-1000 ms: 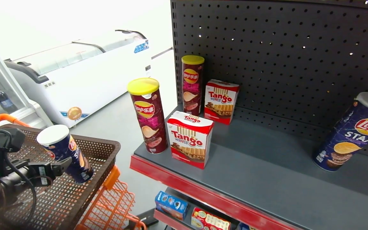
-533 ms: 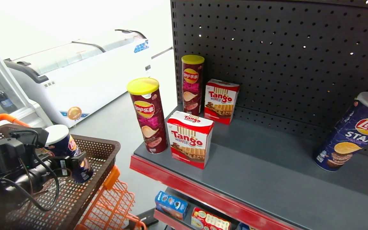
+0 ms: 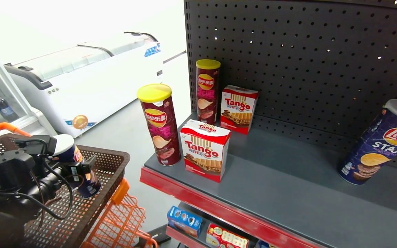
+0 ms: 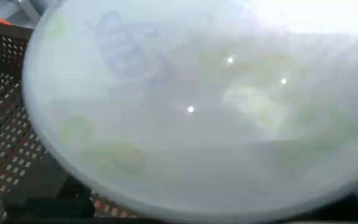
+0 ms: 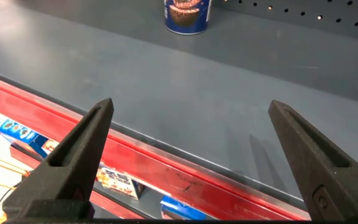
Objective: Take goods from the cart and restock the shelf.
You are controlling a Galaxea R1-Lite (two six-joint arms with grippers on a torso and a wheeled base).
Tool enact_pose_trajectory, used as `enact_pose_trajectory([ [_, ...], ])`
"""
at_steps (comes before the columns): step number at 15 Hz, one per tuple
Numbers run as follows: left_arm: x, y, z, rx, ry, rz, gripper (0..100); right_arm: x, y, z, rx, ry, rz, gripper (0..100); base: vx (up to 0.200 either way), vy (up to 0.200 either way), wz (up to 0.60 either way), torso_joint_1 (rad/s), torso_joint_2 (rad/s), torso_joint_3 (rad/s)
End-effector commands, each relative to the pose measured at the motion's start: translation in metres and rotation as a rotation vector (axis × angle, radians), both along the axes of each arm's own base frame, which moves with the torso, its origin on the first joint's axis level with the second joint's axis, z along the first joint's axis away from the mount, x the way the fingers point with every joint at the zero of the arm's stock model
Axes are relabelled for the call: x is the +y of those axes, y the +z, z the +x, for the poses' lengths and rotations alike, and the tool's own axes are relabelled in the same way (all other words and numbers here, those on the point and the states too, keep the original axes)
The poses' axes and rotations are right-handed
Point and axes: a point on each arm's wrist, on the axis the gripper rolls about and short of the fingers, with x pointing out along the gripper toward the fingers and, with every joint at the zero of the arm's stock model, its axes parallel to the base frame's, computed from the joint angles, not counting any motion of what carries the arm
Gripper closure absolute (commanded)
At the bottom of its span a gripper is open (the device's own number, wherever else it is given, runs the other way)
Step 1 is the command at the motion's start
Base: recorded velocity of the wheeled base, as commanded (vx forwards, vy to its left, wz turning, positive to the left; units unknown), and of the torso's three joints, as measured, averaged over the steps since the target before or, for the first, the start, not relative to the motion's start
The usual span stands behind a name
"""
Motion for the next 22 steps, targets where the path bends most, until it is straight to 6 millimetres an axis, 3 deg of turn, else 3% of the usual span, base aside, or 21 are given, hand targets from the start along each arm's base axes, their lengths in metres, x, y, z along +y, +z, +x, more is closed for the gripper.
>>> enact_pose_trajectory([
  [1,0.002,-0.008,0.005,0.007,0.003,-0.001,0,0.0,0.0,0.0,0.001,0.0,0.0,0,0.0,0.0,0.0,0.0,0.0,0.0],
  [8,0.007,-0.024,0.016,0.024,0.022,-0.003,0,0.0,0.0,0.0,0.001,0.0,0.0,0,0.0,0.0,0.0,0.0,0.0,0.0],
  [9,0.008,-0.023,0.019,0.015,0.022,-0.001,100,0.0,0.0,0.0,0.001,0.0,0.0,0,0.0,0.0,0.0,0.0,0.0,0.0],
  [15,0.001,-0.018,0.021,-0.006,0.0,0.004,100,0.0,0.0,0.0,0.001,0.0,0.0,0,0.0,0.0,0.0,0.0,0.0,0.0],
  [19,-0.015,0.019,0.008,-0.112,-0.052,0.036,100,0.0,0.0,0.0,0.001,0.0,0.0,0,0.0,0.0,0.0,0.0,0.0,0.0],
  [22,-0.03,0.052,-0.021,-0.196,-0.096,0.074,100,0.0,0.0,0.0,0.001,0.0,0.0,0,0.0,0.0,0.0,0.0,0.0,0.0],
])
